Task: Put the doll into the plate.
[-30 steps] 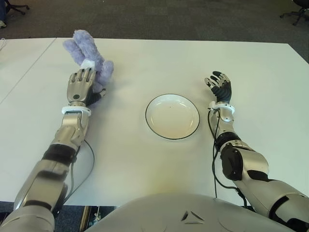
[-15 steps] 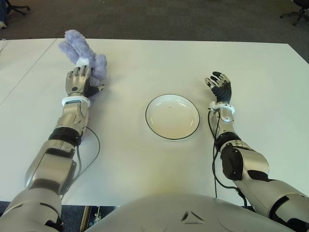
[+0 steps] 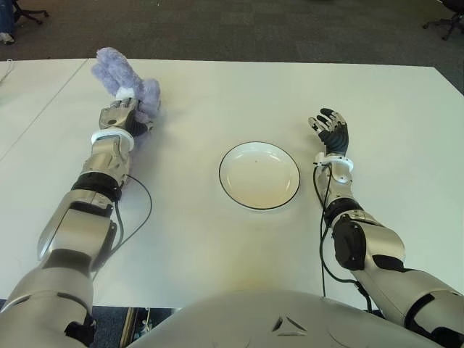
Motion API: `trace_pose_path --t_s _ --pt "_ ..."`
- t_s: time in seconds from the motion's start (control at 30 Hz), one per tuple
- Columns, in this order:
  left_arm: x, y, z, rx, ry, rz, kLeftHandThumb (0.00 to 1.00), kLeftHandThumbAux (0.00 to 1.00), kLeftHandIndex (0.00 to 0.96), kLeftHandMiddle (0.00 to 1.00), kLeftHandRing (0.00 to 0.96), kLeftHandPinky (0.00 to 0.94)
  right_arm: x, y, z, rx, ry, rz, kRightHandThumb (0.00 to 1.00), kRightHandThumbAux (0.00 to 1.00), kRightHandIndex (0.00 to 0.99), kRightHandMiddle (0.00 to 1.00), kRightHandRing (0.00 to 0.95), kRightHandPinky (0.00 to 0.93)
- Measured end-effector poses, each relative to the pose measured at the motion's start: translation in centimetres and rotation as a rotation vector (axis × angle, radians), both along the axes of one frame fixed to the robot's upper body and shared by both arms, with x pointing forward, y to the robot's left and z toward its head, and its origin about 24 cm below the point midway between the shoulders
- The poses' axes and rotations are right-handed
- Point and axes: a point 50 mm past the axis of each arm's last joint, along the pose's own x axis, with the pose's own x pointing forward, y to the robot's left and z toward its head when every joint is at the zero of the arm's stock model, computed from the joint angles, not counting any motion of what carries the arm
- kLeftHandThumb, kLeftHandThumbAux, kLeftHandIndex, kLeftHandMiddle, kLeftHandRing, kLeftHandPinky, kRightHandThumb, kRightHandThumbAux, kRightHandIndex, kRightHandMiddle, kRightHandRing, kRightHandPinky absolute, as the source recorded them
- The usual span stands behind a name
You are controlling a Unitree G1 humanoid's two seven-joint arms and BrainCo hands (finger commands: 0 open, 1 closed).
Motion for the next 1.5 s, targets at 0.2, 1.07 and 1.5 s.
trace_pose_path --t_s 0.2,1.07,1.5 --pt "0.1 0.6 0.5 0.005 0.034 -0.022 0.715 0.679 0.433 0.293 0.296 0.318 0.0 0.0 -0.2 0.006 0.012 0.000 0.250 0.852 0.252 0.197 0.190 0.191" --pt "-0.8 1.6 0.0 -0.086 -0.148 0.043 0.854 0.661 0.413 0.510 0.657 0.538 0.0 0.1 -0.2 0.015 0.019 -0.004 0.227 0.852 0.258 0.192 0.177 0.181" --pt "-1.3 1.6 -0.4 -0.122 -0.238 0.065 0.852 0.663 0.403 0.536 0.750 0.772 0.0 0.1 -0.2 0.015 0.020 -0.007 0.234 0.849 0.261 0.192 0.174 0.179"
